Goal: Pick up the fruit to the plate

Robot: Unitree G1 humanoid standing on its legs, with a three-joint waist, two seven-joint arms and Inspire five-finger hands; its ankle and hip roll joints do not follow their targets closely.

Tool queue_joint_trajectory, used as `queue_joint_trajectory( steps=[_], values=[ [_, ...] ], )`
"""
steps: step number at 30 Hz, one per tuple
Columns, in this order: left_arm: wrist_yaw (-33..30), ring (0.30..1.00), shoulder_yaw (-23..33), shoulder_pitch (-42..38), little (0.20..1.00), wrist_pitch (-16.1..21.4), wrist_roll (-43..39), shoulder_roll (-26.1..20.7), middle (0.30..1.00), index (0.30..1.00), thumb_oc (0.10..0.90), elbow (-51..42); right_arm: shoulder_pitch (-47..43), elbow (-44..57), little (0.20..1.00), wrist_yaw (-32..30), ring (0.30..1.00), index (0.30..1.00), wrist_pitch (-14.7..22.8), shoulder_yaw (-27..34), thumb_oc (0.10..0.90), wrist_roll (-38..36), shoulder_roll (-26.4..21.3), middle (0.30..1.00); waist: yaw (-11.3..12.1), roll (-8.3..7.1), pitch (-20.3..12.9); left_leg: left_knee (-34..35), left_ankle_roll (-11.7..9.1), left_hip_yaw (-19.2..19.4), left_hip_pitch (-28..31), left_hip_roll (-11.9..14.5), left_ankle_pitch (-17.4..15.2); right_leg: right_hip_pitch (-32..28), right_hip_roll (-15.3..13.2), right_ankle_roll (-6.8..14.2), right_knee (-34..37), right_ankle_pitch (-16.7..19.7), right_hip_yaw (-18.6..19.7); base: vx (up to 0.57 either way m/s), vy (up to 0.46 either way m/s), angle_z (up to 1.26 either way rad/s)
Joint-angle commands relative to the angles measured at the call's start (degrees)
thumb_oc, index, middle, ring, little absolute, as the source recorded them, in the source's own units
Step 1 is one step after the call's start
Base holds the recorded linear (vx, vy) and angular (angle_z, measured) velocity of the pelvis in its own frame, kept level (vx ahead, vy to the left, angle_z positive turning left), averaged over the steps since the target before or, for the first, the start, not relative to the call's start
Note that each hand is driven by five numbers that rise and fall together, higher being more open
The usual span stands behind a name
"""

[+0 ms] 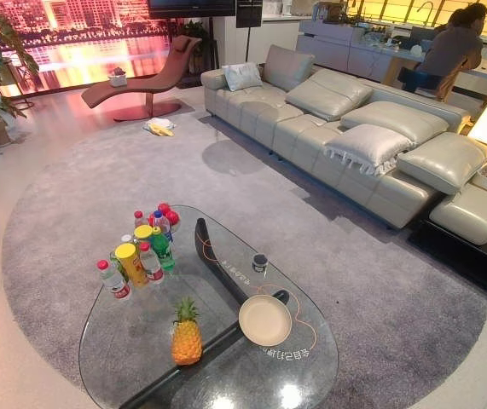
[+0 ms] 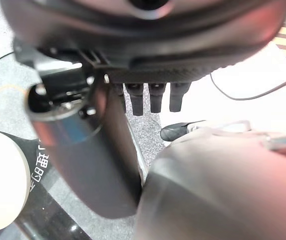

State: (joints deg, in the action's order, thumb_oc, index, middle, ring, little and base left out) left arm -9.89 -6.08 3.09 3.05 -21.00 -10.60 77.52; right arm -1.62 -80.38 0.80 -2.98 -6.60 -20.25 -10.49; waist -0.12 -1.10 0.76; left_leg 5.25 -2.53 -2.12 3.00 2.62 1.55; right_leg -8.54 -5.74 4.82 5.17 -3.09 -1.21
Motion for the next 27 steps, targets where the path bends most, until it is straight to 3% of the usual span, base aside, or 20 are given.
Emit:
queue_joint_trajectory(
  steps=[1, 16, 17, 21, 27],
  values=[
    [-1.5, 0.9, -0.7, -4.0, 0.9, 0.3, 0.7, 1.6, 0.9, 0.9, 0.8, 3.4, -0.3, -4.3, 0.9, -0.8, 0.9, 0.9, -1.5, 0.1, 0.8, 0.5, -0.1, 0.9, 1.0, 0.76, 3.1, -0.3, 0.2, 4.4, 2.4, 0.4, -0.4, 2.6, -1.7, 0.5, -0.2, 7.4, -8.6, 0.0, 0.0, 0.0],
    [-11.3, 0.9, 3.2, -4.7, 0.9, 6.1, 1.4, -1.0, 0.9, 0.9, 0.8, 3.1, -0.9, -5.0, 0.9, 0.3, 0.9, 0.9, -2.1, 0.9, 0.8, 2.1, -2.1, 0.9, 0.7, 1.18, 4.1, -0.3, 0.0, 4.6, 2.3, 0.6, -0.1, 3.1, -1.5, 0.3, -0.2, 7.6, -7.8, 0.0, 0.003, 0.0],
    [-13.1, 0.9, 2.3, -5.0, 0.9, 9.9, 4.3, -2.3, 0.9, 0.9, 0.8, 1.5, -1.1, -4.6, 0.9, 0.7, 0.9, 0.9, -2.5, 0.9, 0.8, 2.8, -3.3, 0.9, 0.3, 1.56, 4.4, -0.3, 0.0, 4.7, 2.1, 0.7, 0.0, 3.4, -1.2, 0.2, -0.2, 7.5, -7.2, 0.03, 0.038, -0.01],
    [-15.2, 0.9, 1.4, -6.1, 0.9, 16.5, 3.1, -3.7, 0.9, 0.9, 0.8, -2.9, -1.5, -4.1, 0.9, 1.4, 0.9, 0.9, -2.9, 0.9, 0.8, 4.1, -5.2, 0.9, -0.1, 2.39, 5.5, -0.3, 0.2, 4.6, 1.7, 0.6, 0.4, 4.2, -0.8, -0.2, -0.2, 7.4, -5.9, 0.01, 0.054, -0.04],
    [-21.9, 0.9, 0.6, -7.9, 0.9, 20.2, 7.7, -5.0, 0.9, 0.9, 0.8, -12.3, -1.5, -3.7, 0.9, 1.6, 0.9, 0.9, -1.4, 1.1, 0.8, 4.4, -6.5, 0.9, 0.0, 3.3, 7.1, -1.2, 0.5, 4.0, 0.5, 0.1, 0.5, 5.2, -0.8, -0.8, -0.4, 7.4, -5.3, -0.02, 0.028, -0.01]
  ],
)
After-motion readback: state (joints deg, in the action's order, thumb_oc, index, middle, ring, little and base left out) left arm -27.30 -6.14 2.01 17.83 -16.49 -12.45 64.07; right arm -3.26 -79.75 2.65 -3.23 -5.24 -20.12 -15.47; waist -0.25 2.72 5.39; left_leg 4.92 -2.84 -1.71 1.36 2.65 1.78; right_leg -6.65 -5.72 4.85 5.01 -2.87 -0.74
